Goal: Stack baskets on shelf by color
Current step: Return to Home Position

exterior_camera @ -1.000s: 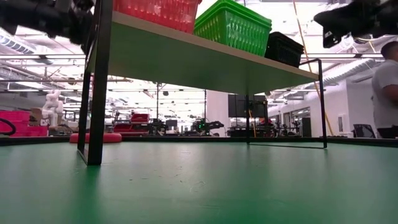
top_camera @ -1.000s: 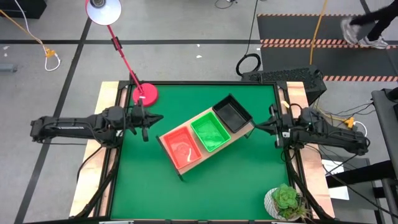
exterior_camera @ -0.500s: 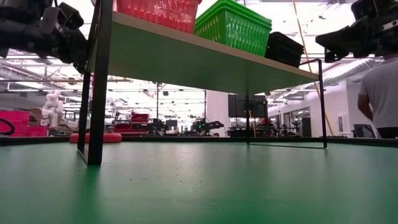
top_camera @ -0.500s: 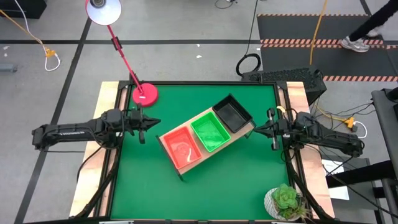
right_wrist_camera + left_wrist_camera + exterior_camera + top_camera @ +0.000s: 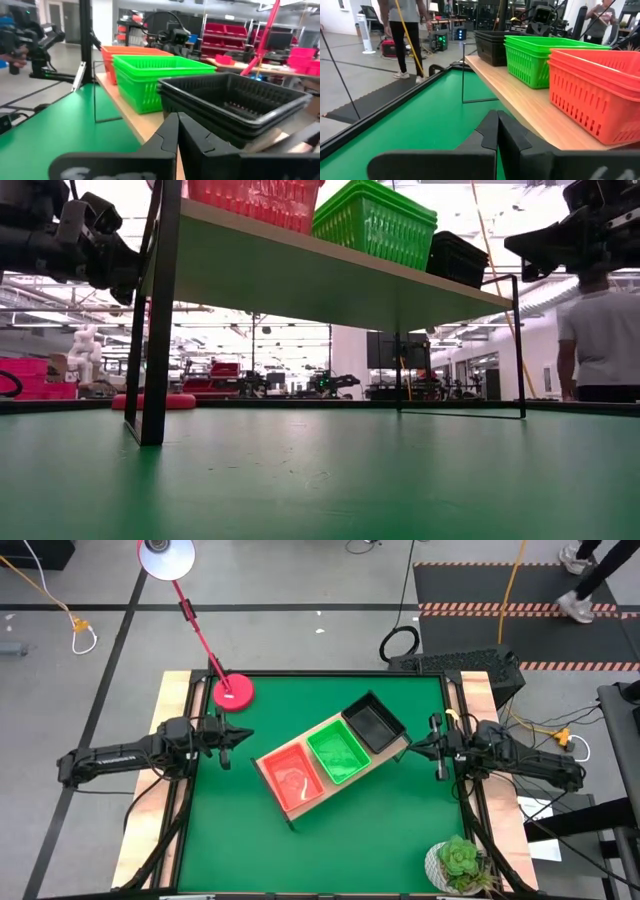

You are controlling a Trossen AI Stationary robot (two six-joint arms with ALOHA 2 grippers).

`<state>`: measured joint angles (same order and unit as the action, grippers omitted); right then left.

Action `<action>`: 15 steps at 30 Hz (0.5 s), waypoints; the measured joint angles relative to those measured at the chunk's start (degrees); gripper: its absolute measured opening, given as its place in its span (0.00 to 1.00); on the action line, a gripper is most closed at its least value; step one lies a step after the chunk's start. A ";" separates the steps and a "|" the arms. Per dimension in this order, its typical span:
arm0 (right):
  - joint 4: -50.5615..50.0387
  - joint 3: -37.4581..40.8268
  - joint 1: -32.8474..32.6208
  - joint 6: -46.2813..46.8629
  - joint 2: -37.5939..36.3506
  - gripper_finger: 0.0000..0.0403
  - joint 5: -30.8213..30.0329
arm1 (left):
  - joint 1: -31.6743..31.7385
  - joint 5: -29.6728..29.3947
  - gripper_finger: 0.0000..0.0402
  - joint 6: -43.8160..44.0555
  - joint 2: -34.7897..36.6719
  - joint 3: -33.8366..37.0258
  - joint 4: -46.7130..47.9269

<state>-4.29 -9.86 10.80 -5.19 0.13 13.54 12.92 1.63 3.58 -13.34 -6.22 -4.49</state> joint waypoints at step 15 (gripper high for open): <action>10.42 6.92 -13.20 0.72 0.05 0.00 -10.96 | -0.02 -0.13 0.00 1.02 -0.01 0.00 -0.19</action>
<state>6.14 -2.93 -2.40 -4.47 0.18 2.58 12.91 1.50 4.60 -13.34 -6.22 -4.68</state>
